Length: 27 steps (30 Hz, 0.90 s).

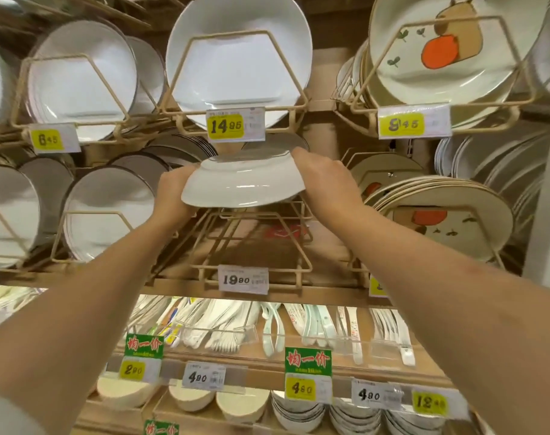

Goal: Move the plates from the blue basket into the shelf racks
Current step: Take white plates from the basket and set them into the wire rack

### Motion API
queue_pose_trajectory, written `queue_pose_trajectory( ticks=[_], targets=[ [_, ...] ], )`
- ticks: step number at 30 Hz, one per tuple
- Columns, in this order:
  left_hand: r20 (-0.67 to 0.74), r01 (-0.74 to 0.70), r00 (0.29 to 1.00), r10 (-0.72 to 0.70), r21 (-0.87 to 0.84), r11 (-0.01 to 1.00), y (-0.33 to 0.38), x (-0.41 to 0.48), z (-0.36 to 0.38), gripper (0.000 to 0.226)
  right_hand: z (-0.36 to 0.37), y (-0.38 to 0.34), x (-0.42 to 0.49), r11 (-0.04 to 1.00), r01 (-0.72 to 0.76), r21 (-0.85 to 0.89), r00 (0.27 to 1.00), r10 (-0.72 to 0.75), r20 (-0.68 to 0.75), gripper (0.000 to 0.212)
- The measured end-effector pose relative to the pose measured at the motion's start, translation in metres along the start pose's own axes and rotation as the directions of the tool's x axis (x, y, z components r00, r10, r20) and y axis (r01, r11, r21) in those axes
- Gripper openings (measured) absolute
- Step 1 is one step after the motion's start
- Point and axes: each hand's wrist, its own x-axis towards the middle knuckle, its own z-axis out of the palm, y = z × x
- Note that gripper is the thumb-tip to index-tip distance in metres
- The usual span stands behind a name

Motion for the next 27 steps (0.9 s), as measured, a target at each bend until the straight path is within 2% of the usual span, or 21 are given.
queue_pose_trajectory(
  ticks=[3, 7, 9, 11, 13, 15, 17, 20, 22, 24, 27],
  targets=[
    [0.046, 0.115, 0.992, -0.116, 0.036, 0.993, -0.008, 0.015, 0.016, 0.019, 0.011, 0.011, 0.013, 0.997, 0.029, -0.066, 0.999, -0.028, 0.016, 0.027],
    [0.099, 0.093, 0.991, -0.089, -0.041, 0.995, -0.025, 0.034, 0.034, 0.024, 0.024, 0.021, 0.028, 0.996, 0.019, -0.090, 1.000, -0.018, 0.010, 0.036],
    [0.114, 0.126, 0.987, -0.114, -0.102, 0.987, -0.035, 0.046, 0.044, 0.026, 0.034, 0.025, 0.032, 0.994, 0.003, -0.107, 1.000, -0.002, 0.013, 0.040],
    [0.126, 0.175, 0.978, -0.164, -0.084, 0.981, -0.043, 0.062, 0.053, 0.031, 0.044, 0.030, 0.040, 0.991, -0.023, -0.134, 1.000, 0.025, 0.014, 0.048],
    [0.106, 0.116, 0.987, -0.117, 0.018, 0.993, -0.050, 0.076, 0.061, 0.036, 0.052, 0.035, 0.051, 0.992, -0.042, -0.123, 0.999, 0.044, 0.011, 0.050],
    [0.081, 0.038, 0.996, -0.041, 0.039, 0.999, -0.053, 0.090, 0.067, 0.034, 0.060, 0.039, 0.064, 0.993, -0.098, -0.059, 0.995, 0.100, 0.020, 0.043],
    [0.077, 0.029, 0.996, -0.034, 0.074, 0.997, -0.058, 0.106, 0.074, 0.028, 0.070, 0.044, 0.077, 0.991, -0.128, -0.037, 0.992, 0.128, 0.004, 0.045],
    [0.079, 0.047, 0.995, -0.055, 0.099, 0.994, -0.069, 0.128, 0.087, 0.028, 0.085, 0.051, 0.095, 0.984, -0.128, -0.122, 0.992, 0.127, -0.016, 0.050],
    [0.080, 0.099, 0.992, -0.102, 0.035, 0.994, -0.076, 0.141, 0.100, 0.028, 0.094, 0.058, 0.105, 0.974, -0.156, -0.165, 0.987, 0.158, -0.003, 0.042],
    [0.118, 0.227, 0.969, -0.216, -0.082, 0.970, -0.080, 0.156, 0.111, 0.023, 0.102, 0.068, 0.116, 0.970, -0.161, -0.181, 0.986, 0.164, 0.000, 0.037],
    [0.198, 0.322, 0.937, -0.287, -0.174, 0.931, -0.090, 0.177, 0.131, 0.021, 0.111, 0.080, 0.130, 0.968, -0.232, -0.097, 0.970, 0.238, 0.055, 0.030]
  ],
)
